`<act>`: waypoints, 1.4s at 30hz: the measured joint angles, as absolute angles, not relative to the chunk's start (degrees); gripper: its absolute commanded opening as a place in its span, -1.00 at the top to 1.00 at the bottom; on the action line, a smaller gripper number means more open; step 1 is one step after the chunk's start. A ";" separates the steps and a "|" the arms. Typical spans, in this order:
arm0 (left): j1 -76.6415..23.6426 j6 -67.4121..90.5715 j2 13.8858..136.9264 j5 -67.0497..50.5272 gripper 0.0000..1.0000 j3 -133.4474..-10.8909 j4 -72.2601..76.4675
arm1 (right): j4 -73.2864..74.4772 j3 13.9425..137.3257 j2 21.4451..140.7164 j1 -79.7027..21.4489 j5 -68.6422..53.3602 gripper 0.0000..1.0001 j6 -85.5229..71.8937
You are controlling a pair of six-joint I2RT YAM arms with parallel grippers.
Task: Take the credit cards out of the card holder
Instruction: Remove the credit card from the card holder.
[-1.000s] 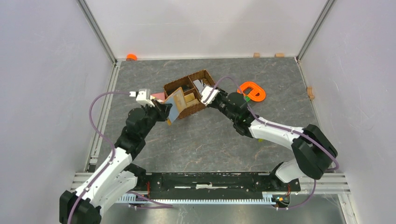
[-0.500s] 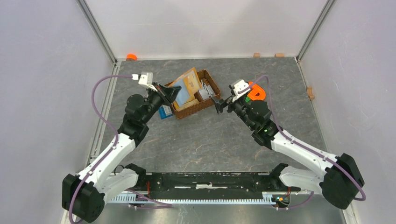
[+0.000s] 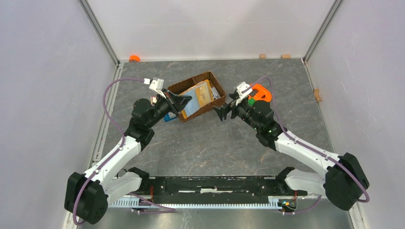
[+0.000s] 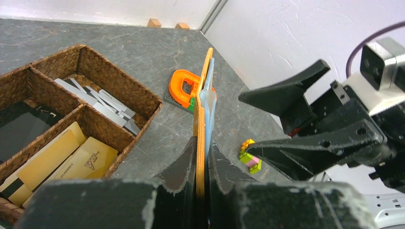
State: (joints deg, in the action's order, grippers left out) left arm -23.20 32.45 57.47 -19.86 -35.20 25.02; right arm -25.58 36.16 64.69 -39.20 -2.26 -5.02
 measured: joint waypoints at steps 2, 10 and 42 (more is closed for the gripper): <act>-23.20 31.88 57.45 -20.18 0.96 -35.20 25.21 | -25.71 38.02 66.26 -37.89 -4.56 -0.96 -4.45; -23.20 29.10 57.54 -23.77 0.95 -35.14 26.41 | -31.09 35.88 67.22 -32.49 -14.87 -0.96 -4.43; -23.20 36.27 64.47 -43.92 0.96 -30.61 44.95 | -50.74 29.98 73.01 -25.39 -44.66 0.33 -23.35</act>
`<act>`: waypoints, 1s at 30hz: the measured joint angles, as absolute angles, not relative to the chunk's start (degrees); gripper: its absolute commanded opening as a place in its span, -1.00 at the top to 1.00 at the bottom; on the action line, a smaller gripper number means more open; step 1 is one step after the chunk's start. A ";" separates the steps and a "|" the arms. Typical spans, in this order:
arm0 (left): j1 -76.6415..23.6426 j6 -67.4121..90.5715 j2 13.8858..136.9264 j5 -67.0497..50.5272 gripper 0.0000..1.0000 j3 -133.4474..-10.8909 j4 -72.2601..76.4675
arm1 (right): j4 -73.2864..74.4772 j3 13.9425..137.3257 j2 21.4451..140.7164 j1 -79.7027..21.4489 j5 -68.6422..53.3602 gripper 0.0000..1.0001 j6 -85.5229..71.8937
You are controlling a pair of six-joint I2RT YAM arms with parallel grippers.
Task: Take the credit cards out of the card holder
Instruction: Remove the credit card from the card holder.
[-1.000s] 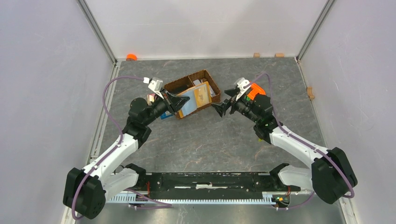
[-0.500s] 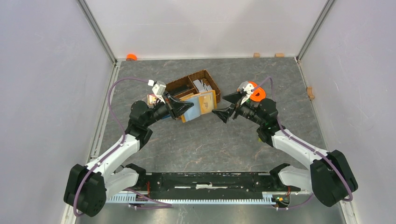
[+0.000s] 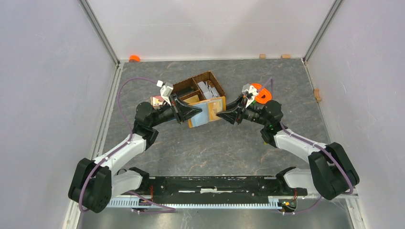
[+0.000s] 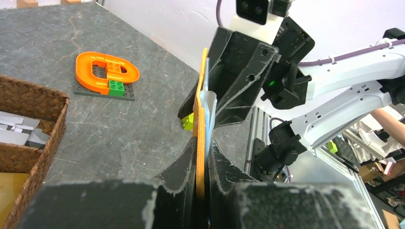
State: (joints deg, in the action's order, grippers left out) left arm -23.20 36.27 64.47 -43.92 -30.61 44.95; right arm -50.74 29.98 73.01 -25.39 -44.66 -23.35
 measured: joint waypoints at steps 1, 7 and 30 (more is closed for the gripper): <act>-23.20 36.53 64.55 -44.10 0.96 -30.61 45.23 | -50.83 29.98 73.38 -25.39 -45.15 0.45 -23.66; -23.03 36.49 64.60 -43.11 0.77 -30.65 45.01 | -52.10 30.04 73.84 -25.47 -47.03 1.00 -25.50; -23.09 24.95 53.84 0.19 -0.66 -31.62 19.00 | -34.61 33.04 73.95 -25.32 -30.70 1.00 -18.96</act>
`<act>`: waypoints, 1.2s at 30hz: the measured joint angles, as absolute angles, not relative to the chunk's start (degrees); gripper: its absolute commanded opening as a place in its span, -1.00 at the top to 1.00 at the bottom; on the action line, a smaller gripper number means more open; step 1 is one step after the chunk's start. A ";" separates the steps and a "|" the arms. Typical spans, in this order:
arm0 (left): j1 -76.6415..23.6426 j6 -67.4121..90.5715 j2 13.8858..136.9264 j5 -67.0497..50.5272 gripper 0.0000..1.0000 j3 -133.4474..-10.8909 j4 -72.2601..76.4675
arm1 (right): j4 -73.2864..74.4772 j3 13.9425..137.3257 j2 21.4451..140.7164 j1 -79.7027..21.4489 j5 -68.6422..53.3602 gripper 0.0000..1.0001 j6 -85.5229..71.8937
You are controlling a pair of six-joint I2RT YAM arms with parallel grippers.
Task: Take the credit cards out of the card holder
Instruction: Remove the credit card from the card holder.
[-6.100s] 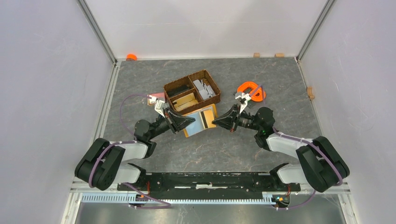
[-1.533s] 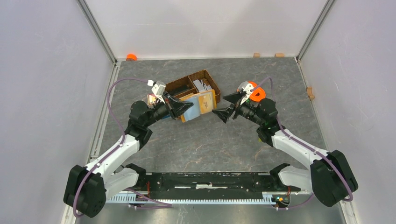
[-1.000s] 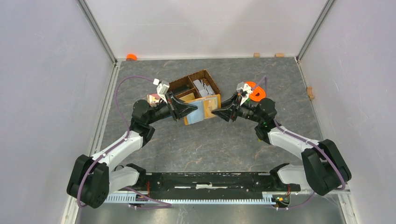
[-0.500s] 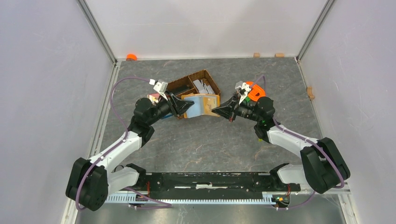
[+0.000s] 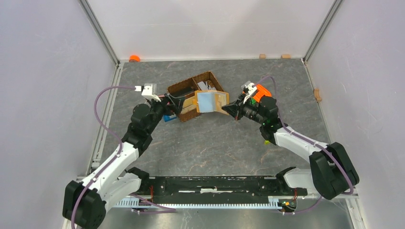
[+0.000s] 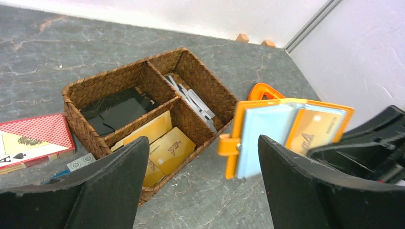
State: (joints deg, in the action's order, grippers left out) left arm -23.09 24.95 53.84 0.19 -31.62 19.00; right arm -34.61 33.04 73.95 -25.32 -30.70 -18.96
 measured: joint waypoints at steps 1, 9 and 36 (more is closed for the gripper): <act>-23.09 24.97 52.75 -0.05 -0.49 -31.29 19.03 | -33.63 33.04 73.69 -25.32 -28.97 1.00 -18.44; -24.12 27.49 52.66 -15.81 0.15 -29.12 28.27 | -31.16 33.08 72.58 -25.21 -25.04 1.00 -16.93; -25.80 39.29 81.23 -38.94 0.22 -36.07 51.83 | -42.39 32.86 74.17 -25.06 -40.64 1.00 -25.96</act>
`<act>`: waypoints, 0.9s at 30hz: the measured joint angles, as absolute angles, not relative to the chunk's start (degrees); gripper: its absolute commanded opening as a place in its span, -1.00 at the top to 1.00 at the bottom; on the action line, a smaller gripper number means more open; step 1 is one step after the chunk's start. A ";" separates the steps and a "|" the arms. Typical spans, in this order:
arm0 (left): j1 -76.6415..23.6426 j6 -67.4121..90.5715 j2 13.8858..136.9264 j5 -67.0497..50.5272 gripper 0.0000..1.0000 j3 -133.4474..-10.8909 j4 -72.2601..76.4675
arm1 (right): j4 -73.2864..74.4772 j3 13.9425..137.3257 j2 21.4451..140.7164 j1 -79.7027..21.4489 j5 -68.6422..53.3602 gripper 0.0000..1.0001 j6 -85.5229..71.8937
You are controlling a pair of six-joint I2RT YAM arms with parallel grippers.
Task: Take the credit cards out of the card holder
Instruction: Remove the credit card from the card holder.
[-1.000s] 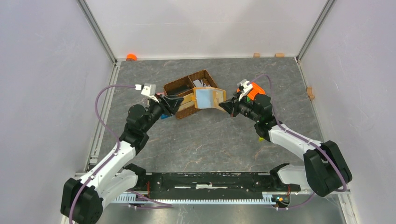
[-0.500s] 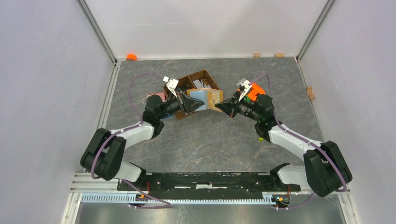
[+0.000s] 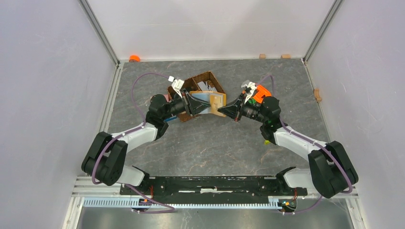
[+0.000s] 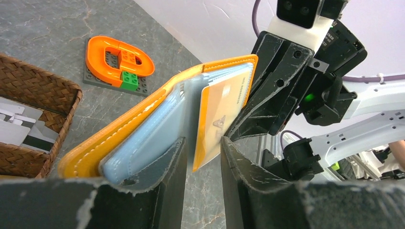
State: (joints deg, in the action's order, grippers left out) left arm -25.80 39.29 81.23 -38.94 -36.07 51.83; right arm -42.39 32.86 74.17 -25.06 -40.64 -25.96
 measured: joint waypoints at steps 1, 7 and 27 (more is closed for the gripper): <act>-25.82 38.92 81.14 -38.96 0.24 -36.21 51.18 | -42.65 32.86 74.30 -25.06 -41.12 1.00 -26.28; -25.87 38.44 81.17 -40.49 0.39 -36.93 49.84 | -44.82 32.86 76.12 -25.10 -44.10 1.00 -28.56; -25.04 46.92 83.11 -51.46 0.95 -37.12 64.47 | -52.73 32.86 76.90 -25.36 -49.84 0.42 -33.58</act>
State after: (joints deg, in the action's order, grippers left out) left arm -25.04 46.92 83.11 -51.46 -37.12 64.47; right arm -52.73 32.86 76.90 -25.36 -49.84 -33.58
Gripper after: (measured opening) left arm 0.031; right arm 0.238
